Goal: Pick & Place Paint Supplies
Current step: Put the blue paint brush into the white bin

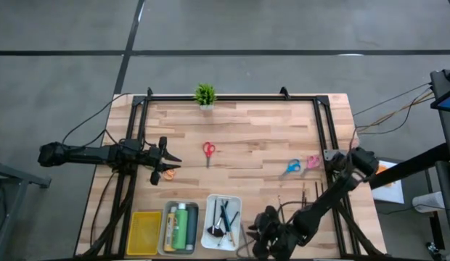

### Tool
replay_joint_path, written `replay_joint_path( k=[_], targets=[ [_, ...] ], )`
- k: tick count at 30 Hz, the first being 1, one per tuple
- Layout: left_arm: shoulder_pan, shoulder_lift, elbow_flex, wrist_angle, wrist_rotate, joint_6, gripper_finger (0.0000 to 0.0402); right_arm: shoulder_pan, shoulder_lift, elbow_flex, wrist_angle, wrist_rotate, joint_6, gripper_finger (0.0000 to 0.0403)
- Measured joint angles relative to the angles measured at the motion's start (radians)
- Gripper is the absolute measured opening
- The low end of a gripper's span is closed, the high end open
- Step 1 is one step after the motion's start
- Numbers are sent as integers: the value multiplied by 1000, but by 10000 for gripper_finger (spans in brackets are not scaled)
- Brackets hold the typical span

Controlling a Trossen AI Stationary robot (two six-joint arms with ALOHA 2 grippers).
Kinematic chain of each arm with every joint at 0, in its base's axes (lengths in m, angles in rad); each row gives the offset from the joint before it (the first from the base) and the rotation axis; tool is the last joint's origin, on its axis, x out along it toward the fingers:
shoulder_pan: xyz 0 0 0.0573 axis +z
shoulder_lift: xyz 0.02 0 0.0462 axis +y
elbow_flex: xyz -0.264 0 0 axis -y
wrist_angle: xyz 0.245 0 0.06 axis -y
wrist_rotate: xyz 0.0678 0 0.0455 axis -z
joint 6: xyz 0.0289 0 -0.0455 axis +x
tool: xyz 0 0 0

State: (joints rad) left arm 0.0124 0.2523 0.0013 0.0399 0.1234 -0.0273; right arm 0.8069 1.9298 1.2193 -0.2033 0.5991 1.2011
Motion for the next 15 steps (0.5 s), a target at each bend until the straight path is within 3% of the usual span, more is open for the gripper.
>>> replay_joint_path(
  k=[10, 15],
  targets=[
    [0, 0, 0, 0, 0, 0, 104, 11, 202, 123, 10, 7, -326, 93],
    [0, 0, 0, 0, 0, 0, 104, 12, 231, 161, 23, 6, -359, 93]
  ],
)
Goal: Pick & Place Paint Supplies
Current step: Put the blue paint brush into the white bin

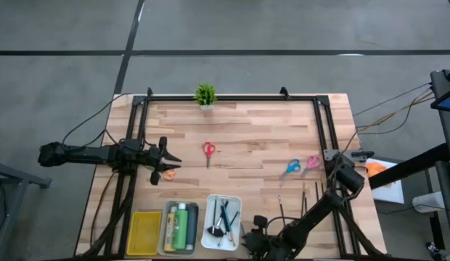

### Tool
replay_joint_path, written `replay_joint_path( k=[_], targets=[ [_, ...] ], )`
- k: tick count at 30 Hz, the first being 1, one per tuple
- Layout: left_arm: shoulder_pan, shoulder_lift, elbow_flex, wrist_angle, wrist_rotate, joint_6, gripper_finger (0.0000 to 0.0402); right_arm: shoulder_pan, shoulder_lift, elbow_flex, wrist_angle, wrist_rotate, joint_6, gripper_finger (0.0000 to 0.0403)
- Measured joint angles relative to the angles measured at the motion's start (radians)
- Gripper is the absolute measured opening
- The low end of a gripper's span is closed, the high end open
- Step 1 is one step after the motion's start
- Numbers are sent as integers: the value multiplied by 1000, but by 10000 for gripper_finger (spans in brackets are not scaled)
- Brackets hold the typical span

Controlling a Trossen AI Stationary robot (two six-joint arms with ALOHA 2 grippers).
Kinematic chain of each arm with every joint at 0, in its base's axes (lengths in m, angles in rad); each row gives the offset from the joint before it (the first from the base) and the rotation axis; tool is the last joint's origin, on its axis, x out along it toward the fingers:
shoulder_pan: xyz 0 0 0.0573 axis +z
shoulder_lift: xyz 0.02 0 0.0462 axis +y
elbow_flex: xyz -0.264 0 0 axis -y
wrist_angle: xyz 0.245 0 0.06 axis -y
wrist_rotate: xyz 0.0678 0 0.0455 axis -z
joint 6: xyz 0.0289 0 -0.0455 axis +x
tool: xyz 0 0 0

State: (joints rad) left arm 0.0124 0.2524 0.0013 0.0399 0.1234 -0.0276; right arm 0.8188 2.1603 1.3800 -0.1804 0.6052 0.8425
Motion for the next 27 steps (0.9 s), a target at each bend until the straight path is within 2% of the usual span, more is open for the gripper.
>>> replay_joint_path(
  k=[3, 13, 21, 27],
  targets=[
    [0, 0, 0, 0, 0, 0, 104, -1, 1, -6, -2, -8, 0, 93],
    [0, 0, 0, 0, 0, 0, 104, -6, -4, -35, -30, -129, 45, 93],
    [0, 0, 0, 0, 0, 0, 104, -5, -48, -32, -191, -132, 131, 93],
    [0, 0, 0, 0, 0, 0, 104, -3, -174, -34, -323, -85, 247, 93]
  ],
)
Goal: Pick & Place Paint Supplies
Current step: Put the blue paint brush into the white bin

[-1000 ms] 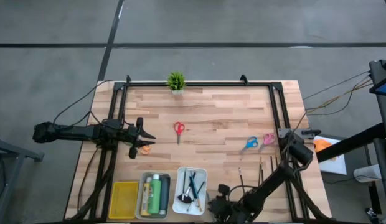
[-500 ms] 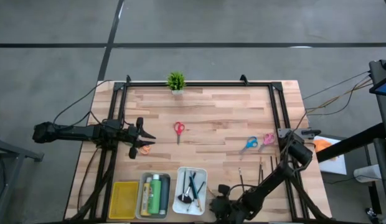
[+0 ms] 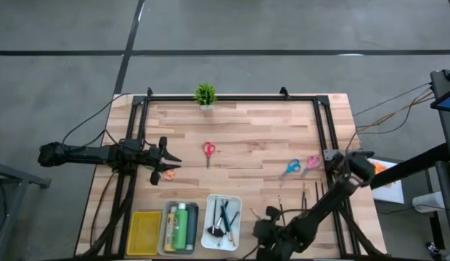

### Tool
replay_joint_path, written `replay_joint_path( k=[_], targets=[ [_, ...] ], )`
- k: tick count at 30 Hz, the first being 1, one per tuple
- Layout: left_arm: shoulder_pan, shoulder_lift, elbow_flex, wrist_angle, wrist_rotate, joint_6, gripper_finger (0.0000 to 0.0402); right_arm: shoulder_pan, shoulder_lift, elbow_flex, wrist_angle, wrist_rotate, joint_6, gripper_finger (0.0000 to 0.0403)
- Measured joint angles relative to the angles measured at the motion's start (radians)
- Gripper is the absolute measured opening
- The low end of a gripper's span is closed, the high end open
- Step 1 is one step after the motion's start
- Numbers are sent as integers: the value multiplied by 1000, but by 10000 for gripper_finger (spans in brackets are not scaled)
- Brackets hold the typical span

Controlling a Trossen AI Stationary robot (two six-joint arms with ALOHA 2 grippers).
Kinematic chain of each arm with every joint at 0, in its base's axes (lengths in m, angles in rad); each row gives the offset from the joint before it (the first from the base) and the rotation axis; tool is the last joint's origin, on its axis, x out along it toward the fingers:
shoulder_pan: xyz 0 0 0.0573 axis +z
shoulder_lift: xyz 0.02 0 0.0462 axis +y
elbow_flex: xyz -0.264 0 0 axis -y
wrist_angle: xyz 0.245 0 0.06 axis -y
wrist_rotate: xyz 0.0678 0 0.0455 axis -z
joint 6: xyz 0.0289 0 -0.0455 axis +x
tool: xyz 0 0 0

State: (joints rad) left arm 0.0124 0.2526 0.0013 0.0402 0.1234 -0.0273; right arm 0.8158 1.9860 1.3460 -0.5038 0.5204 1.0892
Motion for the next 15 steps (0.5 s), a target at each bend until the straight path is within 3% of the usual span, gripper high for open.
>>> replay_joint_path(
  k=[6, 9, 15],
  targets=[
    [0, 0, 0, 0, 0, 0, 104, -17, -132, -9, -241, -12, 328, 93],
    [0, 0, 0, 0, 0, 0, 104, -35, -174, -16, -314, -77, 473, 93],
    [0, 0, 0, 0, 0, 0, 104, -61, -173, -32, -334, -184, 492, 93]
  ],
)
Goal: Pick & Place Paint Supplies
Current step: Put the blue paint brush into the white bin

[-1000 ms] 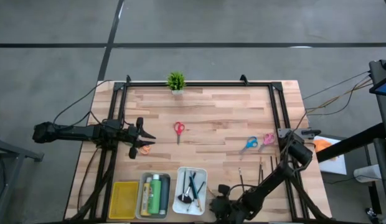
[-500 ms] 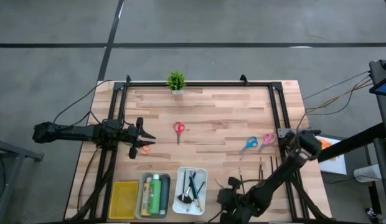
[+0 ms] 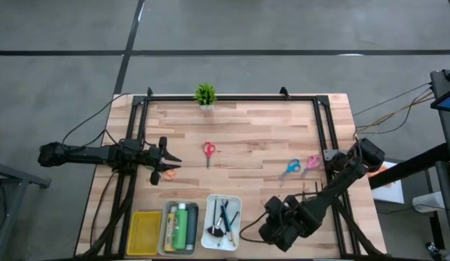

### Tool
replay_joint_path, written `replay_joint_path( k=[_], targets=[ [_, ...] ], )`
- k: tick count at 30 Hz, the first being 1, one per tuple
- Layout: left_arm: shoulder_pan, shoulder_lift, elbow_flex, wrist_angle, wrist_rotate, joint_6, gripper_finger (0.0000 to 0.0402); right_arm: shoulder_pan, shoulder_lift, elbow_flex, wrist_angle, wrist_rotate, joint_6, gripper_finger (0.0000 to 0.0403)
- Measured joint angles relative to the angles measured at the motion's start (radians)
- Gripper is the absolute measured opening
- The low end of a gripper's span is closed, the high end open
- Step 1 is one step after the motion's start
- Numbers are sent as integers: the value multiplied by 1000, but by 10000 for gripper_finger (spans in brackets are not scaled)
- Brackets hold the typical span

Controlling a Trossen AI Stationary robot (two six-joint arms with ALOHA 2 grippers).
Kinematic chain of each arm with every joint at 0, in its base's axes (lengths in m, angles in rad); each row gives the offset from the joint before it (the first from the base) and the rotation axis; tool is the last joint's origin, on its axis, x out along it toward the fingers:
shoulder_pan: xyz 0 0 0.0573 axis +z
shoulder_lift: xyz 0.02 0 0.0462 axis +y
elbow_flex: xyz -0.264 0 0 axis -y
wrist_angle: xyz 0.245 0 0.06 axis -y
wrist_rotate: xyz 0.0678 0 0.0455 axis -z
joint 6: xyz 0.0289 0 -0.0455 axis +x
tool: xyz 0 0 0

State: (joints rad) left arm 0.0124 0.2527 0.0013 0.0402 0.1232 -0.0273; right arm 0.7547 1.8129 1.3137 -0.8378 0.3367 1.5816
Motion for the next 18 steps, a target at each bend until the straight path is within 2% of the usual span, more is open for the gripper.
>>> replay_joint_path(
  k=[7, 18],
  targets=[
    [0, 0, 0, 0, 0, 0, 104, -12, 47, -18, -54, -58, -12, 93],
    [0, 0, 0, 0, 0, 0, 104, -42, 30, -69, -83, -137, -51, 93]
  ],
)
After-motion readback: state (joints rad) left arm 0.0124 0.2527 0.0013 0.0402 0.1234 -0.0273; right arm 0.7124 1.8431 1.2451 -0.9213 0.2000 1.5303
